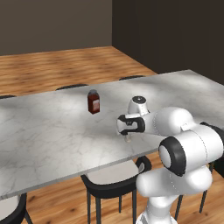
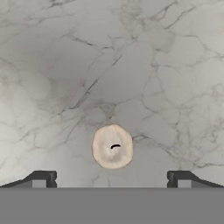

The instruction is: Pick the jar and candle from the dining table and place them in the open cabinet. Close the cabinet after placing the objects.

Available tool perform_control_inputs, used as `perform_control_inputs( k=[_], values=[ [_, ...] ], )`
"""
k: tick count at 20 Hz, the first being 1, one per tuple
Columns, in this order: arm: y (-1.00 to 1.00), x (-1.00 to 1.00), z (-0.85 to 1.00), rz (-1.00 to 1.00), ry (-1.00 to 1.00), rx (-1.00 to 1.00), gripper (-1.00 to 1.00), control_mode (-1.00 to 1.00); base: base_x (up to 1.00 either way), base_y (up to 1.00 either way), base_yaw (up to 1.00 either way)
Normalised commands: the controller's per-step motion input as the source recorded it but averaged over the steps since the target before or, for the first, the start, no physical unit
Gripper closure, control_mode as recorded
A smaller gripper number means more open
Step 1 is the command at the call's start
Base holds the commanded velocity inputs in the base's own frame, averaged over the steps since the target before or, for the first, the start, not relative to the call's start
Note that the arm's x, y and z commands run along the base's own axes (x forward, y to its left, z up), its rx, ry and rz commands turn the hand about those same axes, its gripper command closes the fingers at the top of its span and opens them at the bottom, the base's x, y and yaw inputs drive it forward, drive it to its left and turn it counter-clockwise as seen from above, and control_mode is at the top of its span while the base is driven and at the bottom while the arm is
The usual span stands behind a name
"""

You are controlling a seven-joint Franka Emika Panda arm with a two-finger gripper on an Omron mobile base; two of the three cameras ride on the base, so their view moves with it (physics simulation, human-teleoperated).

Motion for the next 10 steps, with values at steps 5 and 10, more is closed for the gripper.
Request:
perform_control_inputs(
  k=[5,10],
  values=[
    [0.03,0.02,-0.12,0.0,0.0,0.0,-1.0,-1.0,0.0,0.0,0.0],
    [0.08,0.15,-0.25,0.0,0.0,-0.01,-1.0,-1.0,0.0,0.0,0.0]
  ],
)
